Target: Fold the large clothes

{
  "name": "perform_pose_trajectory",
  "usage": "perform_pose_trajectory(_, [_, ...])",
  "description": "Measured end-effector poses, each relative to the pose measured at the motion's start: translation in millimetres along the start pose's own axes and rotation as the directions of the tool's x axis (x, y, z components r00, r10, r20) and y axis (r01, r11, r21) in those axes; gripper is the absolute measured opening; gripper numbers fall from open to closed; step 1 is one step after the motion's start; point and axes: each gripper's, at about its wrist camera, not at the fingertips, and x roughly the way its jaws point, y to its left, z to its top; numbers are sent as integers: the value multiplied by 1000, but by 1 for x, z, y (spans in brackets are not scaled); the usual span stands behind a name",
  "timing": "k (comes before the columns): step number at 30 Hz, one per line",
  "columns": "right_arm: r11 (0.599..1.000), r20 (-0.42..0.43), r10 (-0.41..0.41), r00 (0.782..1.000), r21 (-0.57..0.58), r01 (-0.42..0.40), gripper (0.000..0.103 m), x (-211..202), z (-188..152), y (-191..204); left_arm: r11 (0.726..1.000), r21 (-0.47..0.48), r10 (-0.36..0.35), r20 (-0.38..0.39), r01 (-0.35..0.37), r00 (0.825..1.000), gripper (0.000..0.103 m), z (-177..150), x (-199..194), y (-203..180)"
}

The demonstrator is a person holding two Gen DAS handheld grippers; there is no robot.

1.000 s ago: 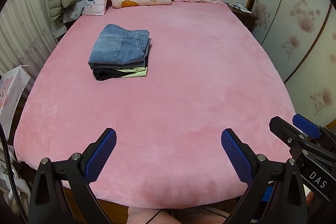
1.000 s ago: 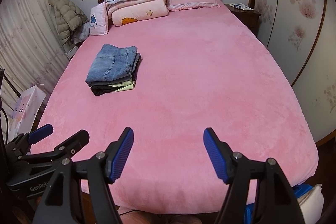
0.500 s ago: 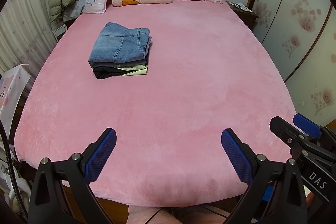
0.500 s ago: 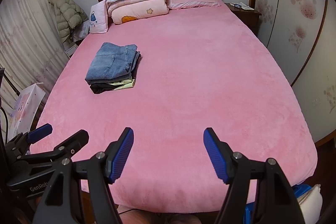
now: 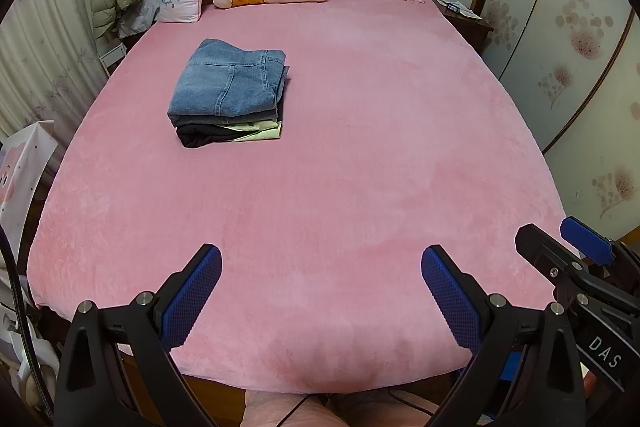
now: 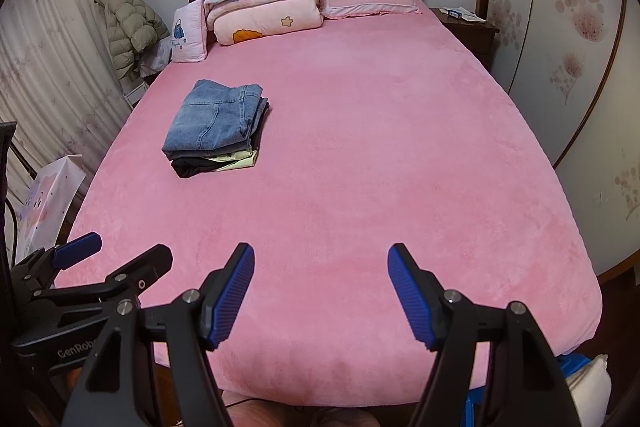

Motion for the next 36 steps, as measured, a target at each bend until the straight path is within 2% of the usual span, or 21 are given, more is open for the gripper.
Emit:
perform_pose_trajectory(28, [1000,-2,0,1000,-6,0,72,4,-1,1,1000,-6,8,-18,-8,1000,100,2,7,-2])
perform_pose_trajectory(36, [1000,-1,1,1000,-7,-1,75,5,-1,0,1000,-12,9,-23,-9,1000,100,2,8,0])
